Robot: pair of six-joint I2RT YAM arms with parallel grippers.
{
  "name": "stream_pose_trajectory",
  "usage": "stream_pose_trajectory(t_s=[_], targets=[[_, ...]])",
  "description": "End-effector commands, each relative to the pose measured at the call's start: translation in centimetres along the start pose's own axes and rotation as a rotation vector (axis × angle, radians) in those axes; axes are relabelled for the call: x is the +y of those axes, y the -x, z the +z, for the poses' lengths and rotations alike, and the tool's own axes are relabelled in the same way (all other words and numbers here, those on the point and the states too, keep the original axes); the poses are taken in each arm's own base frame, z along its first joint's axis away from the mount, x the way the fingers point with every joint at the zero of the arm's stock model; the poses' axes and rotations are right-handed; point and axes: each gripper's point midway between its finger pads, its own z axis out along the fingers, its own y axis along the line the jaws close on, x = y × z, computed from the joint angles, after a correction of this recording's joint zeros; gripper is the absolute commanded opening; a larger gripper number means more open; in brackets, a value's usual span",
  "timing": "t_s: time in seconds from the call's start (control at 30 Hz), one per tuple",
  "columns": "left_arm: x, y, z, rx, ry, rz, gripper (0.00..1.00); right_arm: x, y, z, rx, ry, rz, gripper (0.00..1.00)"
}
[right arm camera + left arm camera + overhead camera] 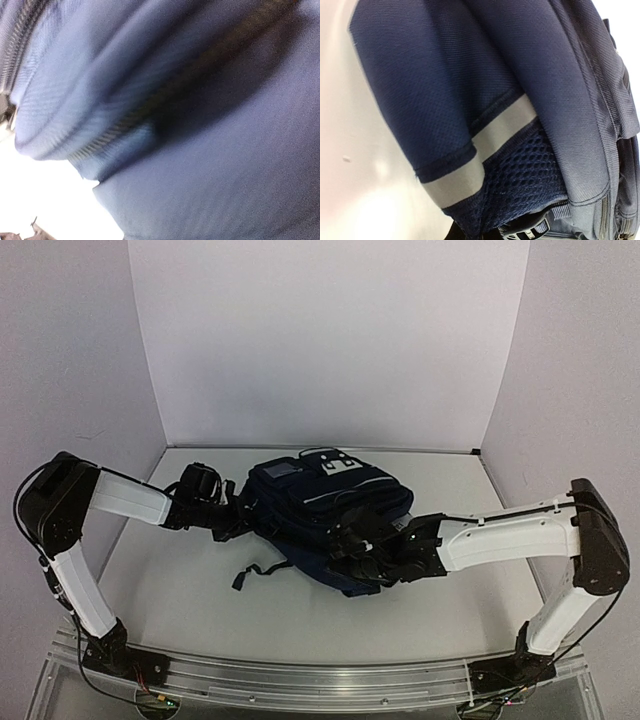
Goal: Pack the student bag
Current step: Zip the student bag at the center of the board.
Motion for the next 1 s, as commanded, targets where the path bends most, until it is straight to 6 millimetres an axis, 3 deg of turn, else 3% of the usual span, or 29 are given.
stream_pose_trajectory(t_s=[0.0, 0.2, 0.4, 0.5, 0.6, 0.7, 0.8, 0.97], targets=[[4.2, 8.8, -3.6, -0.216, 0.119, 0.007, 0.0, -3.2, -2.1, -1.4, 0.139, -0.098, -0.082, 0.0], [6.3, 14.3, -4.5, -0.285, 0.127, 0.039, 0.0, -2.5, -3.7, -1.2, 0.233, -0.065, -0.126, 0.0], [5.2, 18.0, -3.5, -0.315, 0.099, 0.161, 0.01, -1.6, -3.1, 0.0, 0.188, -0.059, -0.158, 0.0], [4.0, 18.3, -4.0, -0.301, 0.077, 0.178, 0.27, 1.4, -2.6, 0.5, 0.167, 0.036, -0.169, 0.0], [2.8, 16.9, -5.2, -0.293, 0.058, 0.176, 0.6, 4.6, -2.5, 0.9, 0.17, 0.145, -0.174, 0.0], [2.9, 13.6, -6.7, -0.272, 0.095, 0.141, 0.76, 6.6, -2.8, 1.5, 0.182, 0.214, -0.176, 0.0], [2.4, 9.4, -7.7, -0.25, 0.099, 0.112, 0.85, 7.5, -3.0, 1.9, 0.188, 0.242, -0.176, 0.0], [1.3, 1.9, -8.8, -0.191, 0.08, 0.036, 0.88, 8.0, -2.9, 2.6, 0.172, 0.25, -0.19, 0.0]])
